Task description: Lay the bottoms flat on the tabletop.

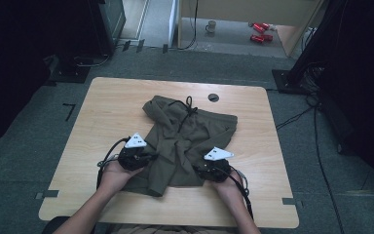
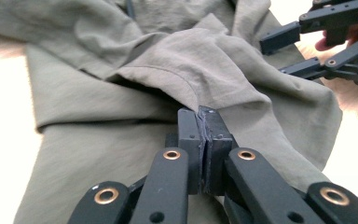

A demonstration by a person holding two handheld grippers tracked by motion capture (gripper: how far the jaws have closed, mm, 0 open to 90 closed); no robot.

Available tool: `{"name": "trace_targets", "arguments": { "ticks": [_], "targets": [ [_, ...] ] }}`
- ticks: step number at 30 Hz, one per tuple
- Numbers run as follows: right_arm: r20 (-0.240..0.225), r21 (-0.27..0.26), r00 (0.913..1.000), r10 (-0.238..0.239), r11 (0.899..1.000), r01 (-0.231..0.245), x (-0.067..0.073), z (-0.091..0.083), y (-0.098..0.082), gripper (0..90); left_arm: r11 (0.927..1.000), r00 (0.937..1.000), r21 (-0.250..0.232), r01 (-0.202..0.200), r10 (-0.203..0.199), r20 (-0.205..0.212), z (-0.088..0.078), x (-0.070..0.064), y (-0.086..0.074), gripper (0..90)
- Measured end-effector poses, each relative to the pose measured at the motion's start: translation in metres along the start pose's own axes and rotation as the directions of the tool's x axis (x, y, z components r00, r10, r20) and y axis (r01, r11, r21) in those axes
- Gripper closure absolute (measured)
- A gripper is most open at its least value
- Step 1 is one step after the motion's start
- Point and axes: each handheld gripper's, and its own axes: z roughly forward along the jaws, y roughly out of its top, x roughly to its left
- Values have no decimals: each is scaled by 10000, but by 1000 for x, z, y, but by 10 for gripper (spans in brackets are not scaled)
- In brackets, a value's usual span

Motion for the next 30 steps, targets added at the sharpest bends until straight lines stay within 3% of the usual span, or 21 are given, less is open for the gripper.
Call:
{"name": "trace_targets", "arguments": {
  "ticks": [15,18,25,30],
  "targets": [
    [88,-35,9998,203,9998,-203,-7,-3,-2,497,9981,9964,-125,603,-610,-593,-31,37,-2,890],
    [117,-41,9998,165,9999,-165,-8,-3,-2,515,9970,9930,-68,770,-773,-893,-39,45,-3,890],
    [164,-31,9994,298,9996,-298,-12,-5,-3,518,9931,9875,-299,1136,-1162,-1062,-52,61,-7,891],
    [186,-9,9993,313,9995,-313,-17,-7,-4,551,9863,9780,-549,1555,-1615,-1319,-63,77,-11,890]
  ]
}}
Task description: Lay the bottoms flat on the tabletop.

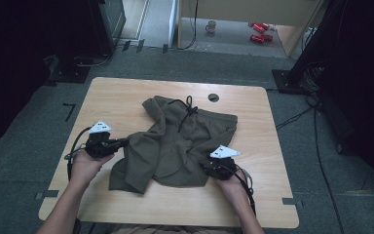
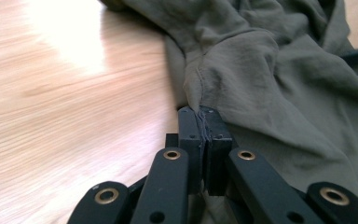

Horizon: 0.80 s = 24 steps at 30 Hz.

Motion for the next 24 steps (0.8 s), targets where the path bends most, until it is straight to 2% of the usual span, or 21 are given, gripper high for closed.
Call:
{"name": "trace_targets", "arguments": {
  "ticks": [3,7,8,15,24],
  "targets": [
    [45,-2,9997,247,9997,-247,-6,-2,-1,563,9993,9992,-165,328,-332,-237,-6,14,-2,891],
    [104,-38,9996,260,9997,-260,-9,-3,-2,573,9984,9979,-229,526,-534,-378,-8,22,-2,891],
    [120,-59,9995,285,9996,-284,-11,-3,-2,578,9978,9966,-232,624,-635,-523,-9,27,-3,891],
    [236,-74,9993,290,9996,-289,-14,-4,-3,588,9974,9939,-95,708,-713,-838,-8,39,-3,891],
    [431,-124,9981,432,9990,-427,-22,-7,-5,608,9937,9848,-261,1087,-1112,-1333,-18,58,-5,891]
  ]
}}
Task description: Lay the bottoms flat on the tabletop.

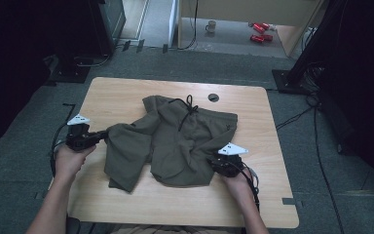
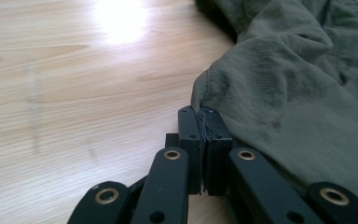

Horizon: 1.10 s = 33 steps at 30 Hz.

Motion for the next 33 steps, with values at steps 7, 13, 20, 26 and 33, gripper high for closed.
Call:
{"name": "trace_targets", "arguments": {
  "ticks": [7,13,20,26,33],
  "targets": [
    [107,-56,9997,216,9998,-215,-9,-3,-2,622,9993,9989,123,358,-354,-300,1,18,-2,891],
    [244,-32,9991,356,9994,-356,-18,-5,-3,634,9983,9984,319,480,-470,-314,9,29,-2,891],
    [403,-71,9984,393,9992,-390,-24,-4,-2,635,9951,9945,730,660,-596,-864,17,45,-6,890],
    [670,-82,9963,538,9985,-534,-29,-5,-3,634,9945,9958,831,635,-576,-712,22,46,-8,885],
    [843,-89,9943,647,9979,-642,-29,-6,-3,596,9986,9985,342,394,-381,-382,14,41,-7,754]
  ]
}}
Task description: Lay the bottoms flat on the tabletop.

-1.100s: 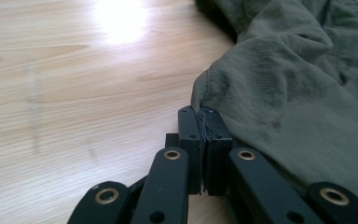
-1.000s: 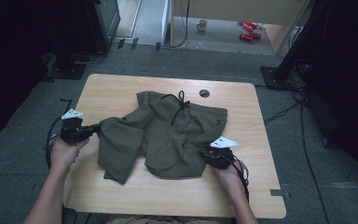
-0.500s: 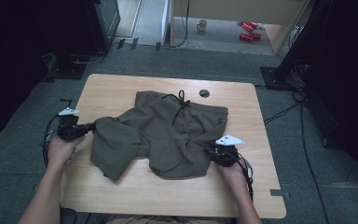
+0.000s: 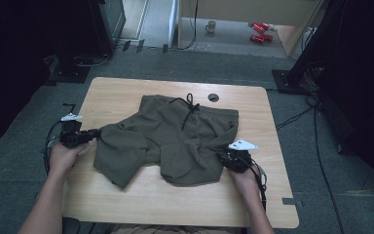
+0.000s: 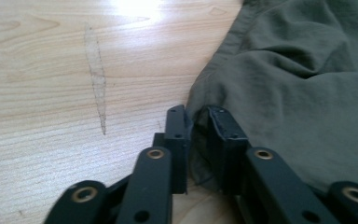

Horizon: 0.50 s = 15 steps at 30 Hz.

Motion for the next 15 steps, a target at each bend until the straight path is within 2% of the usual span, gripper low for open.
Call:
{"name": "trace_targets", "arguments": {
  "ticks": [2,3,4,6,10,15],
  "targets": [
    [16,71,10000,28,10000,-28,1,-3,3,600,9998,9999,-176,-50,52,123,-3,-2,0,675],
    [16,71,10000,28,10000,-28,1,-3,3,600,9996,9998,-265,-51,57,212,-4,-3,0,675],
    [-158,-113,9994,297,9995,-299,2,-7,5,589,9993,9995,-343,-119,129,302,-7,-6,2,640],
    [-368,-228,9981,492,9985,-500,4,-11,6,575,9988,9989,-424,-242,258,381,-9,-9,3,644],
    [-446,-153,9982,395,9991,-402,10,-14,6,554,9937,9939,-657,-909,946,563,-12,-24,6,643],
    [-604,-40,9977,303,9995,-306,20,-10,7,509,9908,9880,-556,-1237,1282,865,-7,-41,8,644]
  ]
}}
